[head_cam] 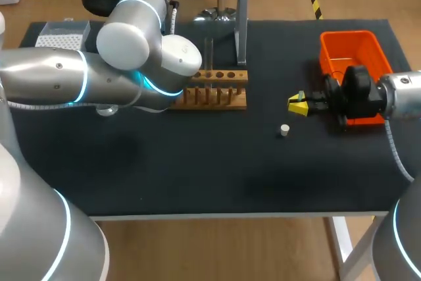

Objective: Invert the test tube, pick up the pipette, mount the tip to pipette, aspirate from beaker and dispense into the tube, eject the tip, return the pipette, and cap with the stopper.

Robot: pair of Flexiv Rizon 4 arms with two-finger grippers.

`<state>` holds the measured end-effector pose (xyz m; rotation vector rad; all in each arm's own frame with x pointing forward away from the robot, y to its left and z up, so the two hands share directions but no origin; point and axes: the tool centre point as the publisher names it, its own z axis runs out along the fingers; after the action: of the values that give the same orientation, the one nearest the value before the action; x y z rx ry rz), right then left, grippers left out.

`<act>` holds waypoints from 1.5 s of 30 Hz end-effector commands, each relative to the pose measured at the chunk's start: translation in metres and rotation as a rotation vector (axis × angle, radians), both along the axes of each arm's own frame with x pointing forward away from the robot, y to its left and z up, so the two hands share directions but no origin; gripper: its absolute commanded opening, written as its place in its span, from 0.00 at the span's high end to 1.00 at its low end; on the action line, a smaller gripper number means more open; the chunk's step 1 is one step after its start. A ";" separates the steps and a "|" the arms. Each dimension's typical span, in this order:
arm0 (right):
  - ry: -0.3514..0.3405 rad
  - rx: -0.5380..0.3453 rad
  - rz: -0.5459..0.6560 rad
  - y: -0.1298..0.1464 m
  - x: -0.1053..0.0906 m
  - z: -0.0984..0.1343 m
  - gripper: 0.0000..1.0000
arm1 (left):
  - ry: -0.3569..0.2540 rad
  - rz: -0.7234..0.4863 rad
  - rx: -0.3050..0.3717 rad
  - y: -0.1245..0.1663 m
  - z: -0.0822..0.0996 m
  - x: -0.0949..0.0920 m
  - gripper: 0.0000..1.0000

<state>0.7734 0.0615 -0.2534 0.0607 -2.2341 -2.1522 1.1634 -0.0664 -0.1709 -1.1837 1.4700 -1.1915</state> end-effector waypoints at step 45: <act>0.000 -0.001 -0.001 0.000 -0.001 0.000 1.00 | -0.007 -0.626 0.021 -0.018 0.071 -0.169 1.00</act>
<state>0.7734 0.0615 -0.2534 0.0607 -2.2341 -2.1522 0.9964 -0.0874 -0.1050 -0.7983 1.8850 -1.5309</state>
